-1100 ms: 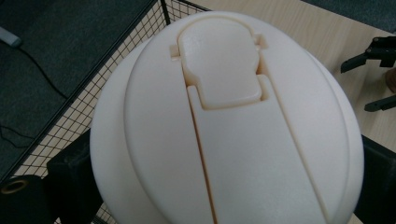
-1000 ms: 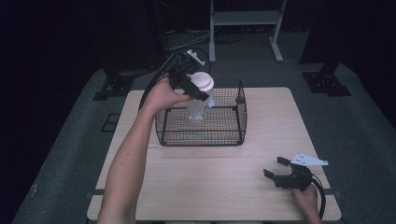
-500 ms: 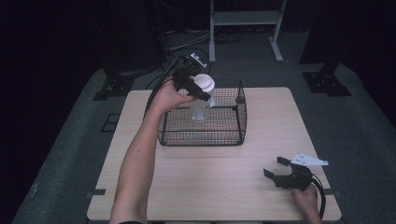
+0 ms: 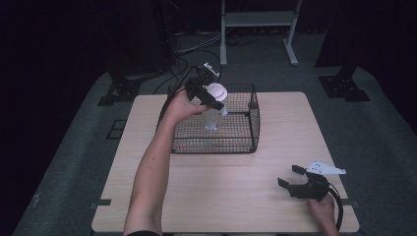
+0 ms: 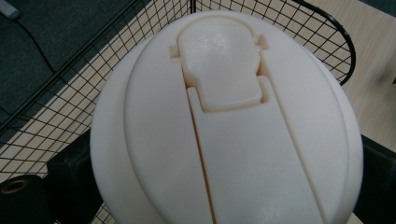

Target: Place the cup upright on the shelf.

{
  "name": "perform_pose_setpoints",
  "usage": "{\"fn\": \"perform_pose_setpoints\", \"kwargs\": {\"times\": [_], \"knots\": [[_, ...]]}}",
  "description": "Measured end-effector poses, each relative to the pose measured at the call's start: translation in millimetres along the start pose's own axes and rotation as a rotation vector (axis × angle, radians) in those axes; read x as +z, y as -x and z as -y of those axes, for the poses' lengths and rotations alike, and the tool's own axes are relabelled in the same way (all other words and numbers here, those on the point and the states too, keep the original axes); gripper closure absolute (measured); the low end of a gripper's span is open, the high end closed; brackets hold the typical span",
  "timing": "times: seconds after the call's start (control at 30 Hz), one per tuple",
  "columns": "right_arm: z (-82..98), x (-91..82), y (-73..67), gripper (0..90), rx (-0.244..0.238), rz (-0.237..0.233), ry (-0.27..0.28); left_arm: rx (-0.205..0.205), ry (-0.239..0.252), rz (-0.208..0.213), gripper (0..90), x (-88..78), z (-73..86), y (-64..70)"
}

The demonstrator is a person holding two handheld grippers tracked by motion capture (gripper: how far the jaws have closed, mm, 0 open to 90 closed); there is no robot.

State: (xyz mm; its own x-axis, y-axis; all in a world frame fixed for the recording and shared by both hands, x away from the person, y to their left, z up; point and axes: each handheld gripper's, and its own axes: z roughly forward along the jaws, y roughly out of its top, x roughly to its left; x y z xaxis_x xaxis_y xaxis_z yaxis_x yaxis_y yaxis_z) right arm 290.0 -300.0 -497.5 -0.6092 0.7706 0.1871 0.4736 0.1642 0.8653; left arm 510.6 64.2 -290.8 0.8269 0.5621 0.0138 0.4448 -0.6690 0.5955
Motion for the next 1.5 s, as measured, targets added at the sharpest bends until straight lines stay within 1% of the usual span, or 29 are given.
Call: {"fn": "perform_pose_setpoints", "kwargs": {"times": [0.1, 0.2, 0.37, 0.53, 0.63, 0.8, 0.9, 1.0, 1.13, 1.17, 1.2, 1.23, 1.27, 1.37, 1.5], "knots": [[0.1, 0.0, 0.0, 12.9, -0.002, 0.0, -0.001, -0.01, -0.002, 0.006, 5.1, 5.2, 3.3, -2.3], [0.1, 0.0, 0.0, 12.9, -0.005, 0.0, -0.001, -0.021, -0.007, 0.004, 5.1, 13.2, 8.0, -4.5], [0.1, -0.1, 0.1, 12.9, -0.006, 0.0, -0.002, -0.033, -0.013, 0.006, 5.0, 21.4, 12.0, -5.8], [-0.4, 0.0, 0.1, 12.9, -0.003, -0.006, -0.003, -0.031, -0.015, 0.01, 5.1, 28.9, 16.1, -5.3], [-0.5, -0.2, 0.3, 12.9, -0.005, -0.006, 0.0, -0.037, -0.019, 0.008, 5.0, 34.1, 19.0, -5.0], [-0.4, -0.2, 0.8, 12.9, -0.004, -0.009, 0.001, -0.036, -0.02, 0.013, 5.1, 37.2, 21.0, -5.6], [-0.4, -0.1, 0.7, 12.9, -0.004, -0.008, -0.001, -0.033, -0.02, 0.003, 5.0, 39.3, 22.2, -6.6], [-0.4, 0.0, 0.8, 12.9, -0.004, -0.006, -0.002, -0.034, -0.017, 0.008, 5.0, 41.1, 23.4, -7.5], [-0.4, -0.2, 0.5, 12.9, -0.003, -0.005, -0.001, -0.026, -0.029, 0.003, 5.0, 47.5, 27.8, -5.2], [-0.4, -0.3, 0.4, 12.9, -0.003, -0.005, -0.001, -0.027, -0.014, 0.005, 5.0, 47.7, 29.5, -5.0], [-0.4, -0.3, 0.3, 12.9, -0.003, -0.004, 0.0, -0.035, -0.001, 0.008, 5.0, 47.3, 30.7, -5.2], [-0.3, -0.1, 0.5, 12.9, -0.006, -0.003, 0.001, -0.032, -0.007, 0.01, 5.0, 47.6, 31.7, -5.7], [-0.3, -0.1, 0.5, 12.9, -0.006, -0.003, 0.001, -0.031, 0.0, 0.009, 5.0, 47.1, 32.6, -5.4], [-0.4, 0.1, 0.6, 12.9, -0.004, 0.0, 0.0, -0.022, 0.0, 0.005, 4.9, 46.0, 34.5, -3.9], [-0.3, 0.5, -0.2, 12.9, -0.008, 0.002, -0.006, -0.023, -0.004, 0.005, 4.7, 44.6, 36.8, -2.8]]}}
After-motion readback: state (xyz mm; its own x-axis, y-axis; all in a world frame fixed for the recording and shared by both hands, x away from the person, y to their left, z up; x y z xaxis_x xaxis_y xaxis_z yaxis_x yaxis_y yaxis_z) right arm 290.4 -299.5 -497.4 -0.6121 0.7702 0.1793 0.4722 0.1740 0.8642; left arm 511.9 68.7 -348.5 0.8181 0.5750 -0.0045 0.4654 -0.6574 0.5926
